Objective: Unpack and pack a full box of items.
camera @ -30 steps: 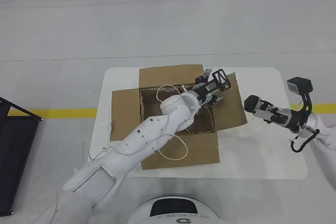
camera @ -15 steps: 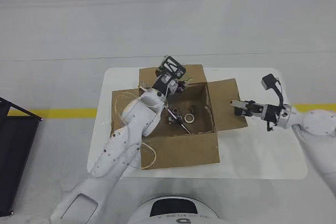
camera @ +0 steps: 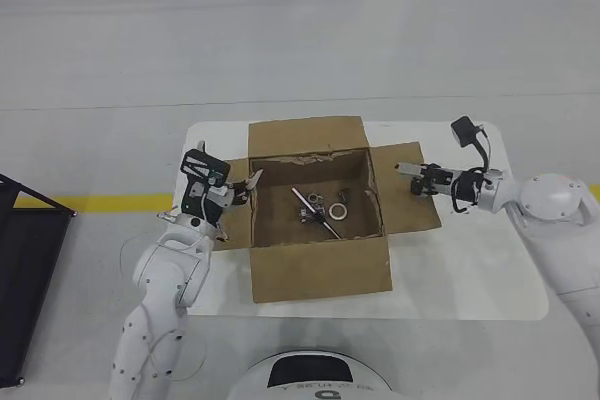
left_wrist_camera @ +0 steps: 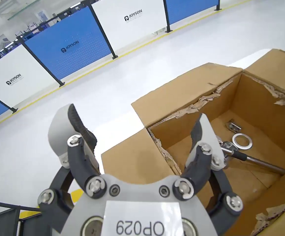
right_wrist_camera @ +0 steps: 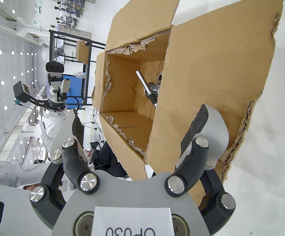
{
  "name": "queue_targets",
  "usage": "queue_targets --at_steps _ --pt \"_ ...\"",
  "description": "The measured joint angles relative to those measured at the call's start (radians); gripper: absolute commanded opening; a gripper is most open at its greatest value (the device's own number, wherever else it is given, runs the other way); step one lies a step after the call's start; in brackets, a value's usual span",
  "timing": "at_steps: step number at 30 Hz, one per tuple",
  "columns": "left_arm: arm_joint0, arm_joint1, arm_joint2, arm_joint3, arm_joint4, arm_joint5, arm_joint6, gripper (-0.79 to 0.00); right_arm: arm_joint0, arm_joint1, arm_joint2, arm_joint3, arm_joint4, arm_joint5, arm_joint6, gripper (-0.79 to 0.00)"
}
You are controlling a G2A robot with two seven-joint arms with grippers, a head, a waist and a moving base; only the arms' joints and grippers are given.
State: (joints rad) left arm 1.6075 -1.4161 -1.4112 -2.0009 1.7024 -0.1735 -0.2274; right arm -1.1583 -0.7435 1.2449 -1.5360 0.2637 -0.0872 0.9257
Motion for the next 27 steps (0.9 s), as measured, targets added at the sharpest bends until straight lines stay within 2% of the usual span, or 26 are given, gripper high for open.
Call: queue_targets --at_steps 4,7,11,13,17,19,27 --pt "0.0 0.0 -0.002 0.001 -0.001 0.002 0.002 0.0 0.002 0.0 -0.002 -0.005 -0.004 -0.003 -0.003 0.0" --pt "0.015 0.003 -0.06 0.007 -0.052 0.034 0.017 0.0 0.018 -0.005 -0.019 -0.115 -0.064 -0.025 -0.02 0.0" --pt "0.039 0.012 -0.162 0.027 -0.068 0.056 0.014 0.0 0.058 -0.008 -0.048 -0.292 -0.177 0.101 0.011 0.0" --pt "0.04 0.015 -0.201 0.047 -0.099 0.051 0.018 0.0 0.093 -0.014 -0.08 -0.329 -0.205 0.166 0.039 0.0" --pt "0.032 0.017 -0.235 0.074 -0.154 0.051 0.02 0.0 0.245 -0.053 -0.211 -0.287 -0.202 0.279 0.105 0.0" --pt "0.033 0.017 -0.233 0.073 -0.146 0.051 0.02 0.0 0.303 -0.06 -0.245 -0.268 -0.198 0.293 0.114 0.0" --pt "0.033 0.017 -0.233 0.072 -0.146 0.051 0.02 0.0 0.275 -0.059 -0.231 -0.272 -0.198 0.29 0.112 0.0"
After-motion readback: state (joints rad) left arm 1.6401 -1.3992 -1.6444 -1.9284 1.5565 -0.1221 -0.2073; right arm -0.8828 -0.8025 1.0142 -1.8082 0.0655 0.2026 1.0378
